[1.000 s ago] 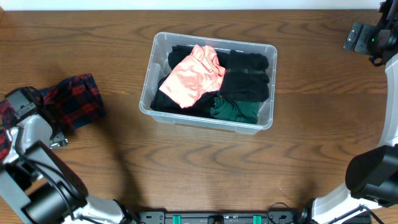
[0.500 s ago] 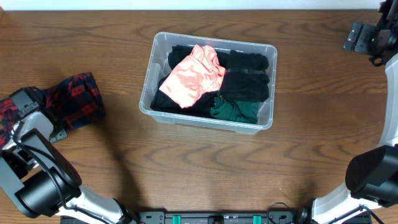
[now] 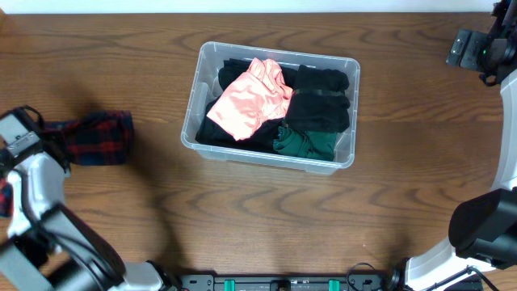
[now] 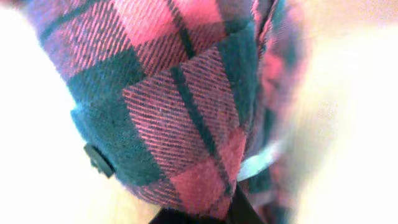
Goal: Pack container
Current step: 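Lift the plaid shirt with the left gripper and carry it over the container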
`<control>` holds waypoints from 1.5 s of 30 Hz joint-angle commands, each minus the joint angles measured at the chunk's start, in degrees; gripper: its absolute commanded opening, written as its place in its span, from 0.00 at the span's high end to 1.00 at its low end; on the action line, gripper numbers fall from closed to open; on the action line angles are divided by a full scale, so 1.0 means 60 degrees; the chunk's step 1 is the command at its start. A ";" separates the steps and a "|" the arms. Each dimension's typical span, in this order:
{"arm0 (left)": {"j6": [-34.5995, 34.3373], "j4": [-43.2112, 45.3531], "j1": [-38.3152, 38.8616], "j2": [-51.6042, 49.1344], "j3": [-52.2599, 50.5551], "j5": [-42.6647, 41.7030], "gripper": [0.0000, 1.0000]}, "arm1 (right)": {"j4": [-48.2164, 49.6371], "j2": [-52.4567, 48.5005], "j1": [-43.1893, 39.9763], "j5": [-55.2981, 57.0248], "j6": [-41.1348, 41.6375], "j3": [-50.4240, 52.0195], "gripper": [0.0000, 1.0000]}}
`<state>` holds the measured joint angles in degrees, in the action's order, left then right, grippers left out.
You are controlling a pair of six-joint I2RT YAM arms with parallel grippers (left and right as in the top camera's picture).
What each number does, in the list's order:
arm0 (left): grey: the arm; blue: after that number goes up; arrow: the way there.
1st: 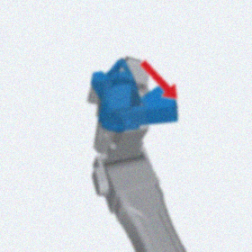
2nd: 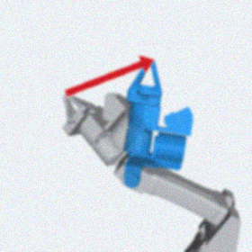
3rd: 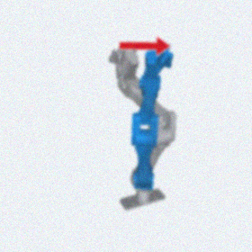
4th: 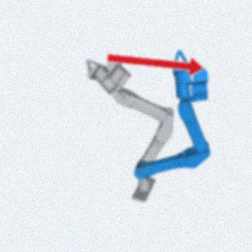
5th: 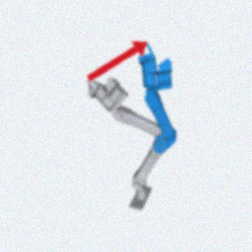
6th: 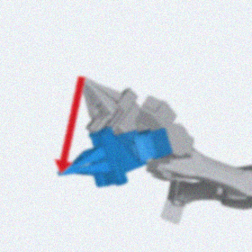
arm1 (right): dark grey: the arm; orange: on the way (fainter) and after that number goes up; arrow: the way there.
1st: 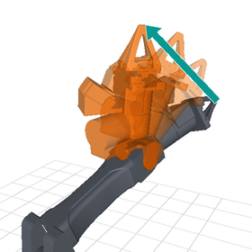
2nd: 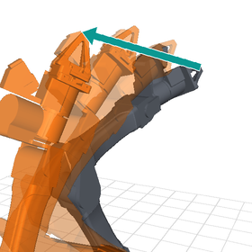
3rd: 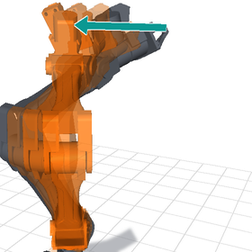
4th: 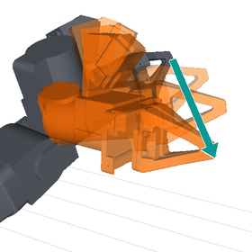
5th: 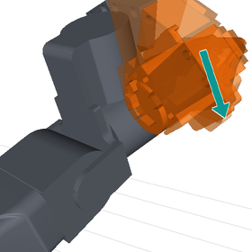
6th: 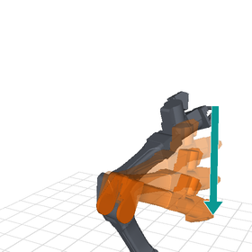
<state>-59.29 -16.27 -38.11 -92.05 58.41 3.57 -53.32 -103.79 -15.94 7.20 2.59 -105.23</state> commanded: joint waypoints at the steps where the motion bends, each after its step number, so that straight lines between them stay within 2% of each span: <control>1: 0.0863 0.0029 -0.0004 0.1140 0.0000 -0.0678 0.94 | -0.0018 -0.0080 -0.0044 -0.0025 0.0131 0.0062 0.01; 8: 0.0954 0.0678 0.0780 0.2488 0.0000 -0.2623 0.94 | -0.0015 -0.0080 -0.0044 -0.0025 0.0131 0.0062 0.01; 14: 0.0922 0.2546 0.2266 0.2809 0.0000 -0.3989 0.94 | -0.0018 -0.0080 -0.0044 -0.0025 0.0131 0.0062 0.01; 25: -0.0255 0.4670 0.5424 0.2816 0.0270 -0.3898 0.94 | -0.0018 -0.0080 -0.0044 -0.0025 0.0131 0.0062 0.01; 33: -0.0605 0.4867 0.7512 0.2801 0.0270 -0.1734 0.94 | -0.0018 -0.0080 -0.0044 -0.0025 0.0131 0.0062 0.01; 41: -0.0601 0.4772 0.9541 0.2681 0.0270 0.1545 0.94 | -0.0018 -0.0080 -0.0044 -0.0025 0.0131 0.0062 0.01; 45: -0.0597 0.4743 1.0182 0.2397 0.0270 0.2069 0.94 | -0.0018 -0.0080 -0.0044 -0.0025 0.0131 0.0062 0.01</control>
<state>-63.00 11.35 21.32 -77.06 58.15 8.86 -53.32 -103.79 -15.94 7.09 2.59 -105.23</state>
